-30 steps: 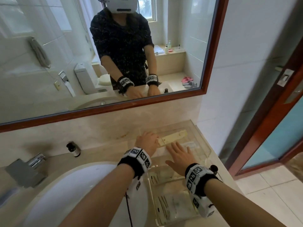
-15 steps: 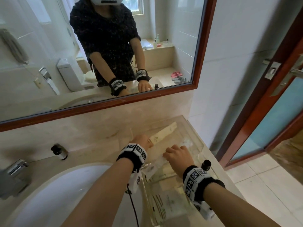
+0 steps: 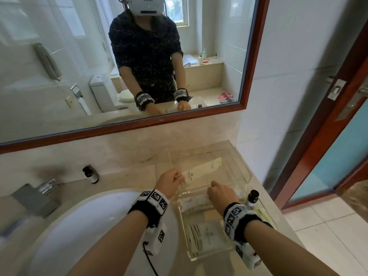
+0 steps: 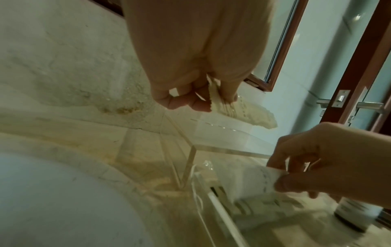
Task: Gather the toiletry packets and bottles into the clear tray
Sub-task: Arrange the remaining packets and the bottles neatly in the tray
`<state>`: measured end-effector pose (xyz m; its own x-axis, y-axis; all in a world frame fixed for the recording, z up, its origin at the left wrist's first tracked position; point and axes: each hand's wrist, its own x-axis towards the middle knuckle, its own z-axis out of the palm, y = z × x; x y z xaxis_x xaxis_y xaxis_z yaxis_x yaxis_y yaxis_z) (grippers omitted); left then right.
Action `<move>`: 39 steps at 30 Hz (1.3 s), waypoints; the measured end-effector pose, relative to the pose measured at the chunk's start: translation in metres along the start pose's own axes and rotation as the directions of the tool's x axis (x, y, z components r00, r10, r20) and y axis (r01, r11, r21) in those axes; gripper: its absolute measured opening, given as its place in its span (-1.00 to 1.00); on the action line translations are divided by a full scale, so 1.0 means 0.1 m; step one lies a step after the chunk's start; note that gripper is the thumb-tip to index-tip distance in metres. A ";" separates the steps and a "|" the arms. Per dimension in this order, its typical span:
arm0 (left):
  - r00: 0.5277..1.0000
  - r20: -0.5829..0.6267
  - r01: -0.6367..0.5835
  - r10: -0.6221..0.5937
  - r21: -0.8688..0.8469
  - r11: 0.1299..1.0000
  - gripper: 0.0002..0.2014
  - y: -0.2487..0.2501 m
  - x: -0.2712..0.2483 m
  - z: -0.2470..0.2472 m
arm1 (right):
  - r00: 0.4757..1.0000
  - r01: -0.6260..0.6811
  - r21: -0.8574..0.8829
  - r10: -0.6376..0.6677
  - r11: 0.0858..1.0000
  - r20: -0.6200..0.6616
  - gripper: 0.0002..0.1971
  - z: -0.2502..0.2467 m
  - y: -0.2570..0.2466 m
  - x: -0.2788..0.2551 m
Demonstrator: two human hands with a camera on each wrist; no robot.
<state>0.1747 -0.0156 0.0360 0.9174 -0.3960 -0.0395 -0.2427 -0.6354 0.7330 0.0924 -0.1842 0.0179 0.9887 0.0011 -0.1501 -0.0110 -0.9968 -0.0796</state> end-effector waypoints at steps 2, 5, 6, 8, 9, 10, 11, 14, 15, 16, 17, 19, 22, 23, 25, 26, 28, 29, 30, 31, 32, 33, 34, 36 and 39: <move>1.000 -0.003 0.022 -0.023 -0.015 1.000 -0.71 -0.01 -0.07 0.00 | 0.997 -0.078 0.105 0.081 0.991 -0.018 -0.92 0.03 0.01 0.00; 0.999 0.029 0.042 -0.042 0.008 0.999 -0.73 -0.03 -0.15 0.02 | 0.988 -0.141 0.284 0.155 0.948 -0.029 -0.90 0.05 0.03 0.02; 0.998 0.043 0.046 -0.047 0.016 0.999 -0.79 -0.02 -0.16 0.04 | 0.987 -0.137 0.321 0.155 0.937 -0.033 -0.87 0.04 0.04 0.01; 0.997 0.059 0.055 -0.056 0.021 0.998 -0.87 0.00 -0.17 0.09 | 0.989 -0.110 0.341 0.138 0.934 -0.059 -0.84 0.00 0.06 -0.04; 0.996 0.067 0.061 -0.062 0.023 0.998 -0.87 0.01 -0.18 0.12 | 0.988 -0.088 0.325 0.123 0.942 -0.089 -0.83 -0.02 0.07 -0.08; 0.995 0.075 0.064 -0.066 0.031 0.997 -0.85 0.02 -0.17 0.15 | 0.985 -0.070 0.303 0.114 0.950 -0.128 -0.82 -0.04 0.08 -0.12; 0.993 0.087 0.071 -0.074 0.045 0.997 -0.82 0.05 -0.18 0.18 | 0.979 -0.063 0.290 0.115 0.955 -0.168 -0.81 -0.07 0.10 -0.16; 0.986 0.131 0.091 -0.105 0.108 0.990 -0.75 0.10 -0.15 0.32 | 0.955 -0.067 0.302 0.149 0.951 -0.257 -0.80 -0.12 0.16 -0.24; 0.984 0.131 0.102 -0.121 0.145 0.984 -0.75 0.14 -0.15 0.36 | 0.952 -0.070 0.306 0.155 0.950 -0.262 -0.80 -0.12 0.18 -0.25; 0.984 0.115 0.116 -0.138 0.181 0.977 -0.75 0.14 -0.15 0.40 | 0.956 -0.074 0.310 0.156 0.948 -0.249 -0.80 -0.11 0.20 -0.25; 0.984 0.088 0.136 -0.157 0.211 0.968 -0.77 0.15 -0.15 0.43 | 0.964 -0.075 0.311 0.148 0.948 -0.222 -0.79 -0.10 0.21 -0.25; 0.981 0.031 0.175 -0.189 0.262 0.949 -0.82 0.12 -0.16 0.47 | 0.983 -0.068 0.307 0.116 0.949 -0.141 -0.75 -0.06 0.22 -0.24; 0.983 -0.034 0.179 -0.178 0.337 0.924 -0.86 0.08 -0.20 0.47 | 0.995 -0.066 0.303 0.086 0.951 -0.053 -0.69 0.01 0.18 -0.22; 0.987 -0.044 0.160 -0.155 0.365 0.917 -0.87 0.06 -0.21 0.47 | 0.995 -0.073 0.297 0.089 0.952 -0.042 -0.67 0.03 0.17 -0.21; 0.996 -0.037 0.085 -0.077 0.459 0.884 -0.87 0.05 -0.25 0.48 | 0.995 -0.088 0.293 0.101 0.952 -0.029 -0.66 0.04 0.15 -0.20; 0.999 -0.019 0.045 -0.041 0.509 0.860 -0.85 0.05 -0.28 0.49 | 0.995 -0.088 0.293 0.098 0.952 -0.019 -0.66 0.05 0.14 -0.19; 1.000 -0.012 0.001 0.007 0.560 0.829 -0.82 0.02 -0.31 0.50 | 0.997 -0.076 0.292 0.080 0.953 0.000 -0.65 0.05 0.14 -0.18; 1.000 -0.017 0.003 0.009 0.558 0.830 -0.81 0.02 -0.32 0.50 | 0.997 -0.071 0.292 0.072 0.954 0.007 -0.64 0.04 0.14 -0.17; 1.000 -0.018 0.007 0.003 0.551 0.835 -0.81 0.03 -0.32 0.50 | 0.998 -0.068 0.294 0.068 0.953 0.011 -0.64 0.04 0.14 -0.17; 1.000 -0.014 0.013 -0.006 0.548 0.836 -0.81 0.03 -0.32 0.49 | 0.998 -0.067 0.296 0.065 0.953 0.016 -0.63 0.04 0.14 -0.17; 1.000 -0.016 0.017 -0.011 0.547 0.837 -0.82 0.04 -0.32 0.47 | 0.998 -0.065 0.296 0.061 0.953 0.020 -0.63 0.03 0.14 -0.17; 1.000 -0.020 0.021 -0.012 0.548 0.836 -0.82 0.05 -0.32 0.46 | 0.998 -0.062 0.296 0.058 0.953 0.023 -0.63 0.03 0.14 -0.17; 1.000 -0.026 0.022 -0.009 0.549 0.836 -0.82 0.06 -0.32 0.43 | 0.998 -0.059 0.296 0.054 0.953 0.025 -0.63 0.02 0.14 -0.17; 0.999 -0.039 0.026 -0.006 0.548 0.836 -0.81 0.06 -0.35 0.38 | 0.998 -0.055 0.298 0.050 0.953 0.026 -0.64 0.00 0.13 -0.18; 0.998 -0.059 0.055 -0.028 0.522 0.851 -0.80 0.05 -0.45 0.25 | 0.999 -0.033 0.304 0.031 0.952 0.010 -0.68 -0.05 0.07 -0.18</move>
<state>0.1243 -0.0178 0.0244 0.9409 -0.3380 -0.0197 -0.3208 -0.9086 0.2675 0.0753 -0.1915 0.0245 0.9864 -0.0294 -0.1619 -0.0884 -0.9245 -0.3707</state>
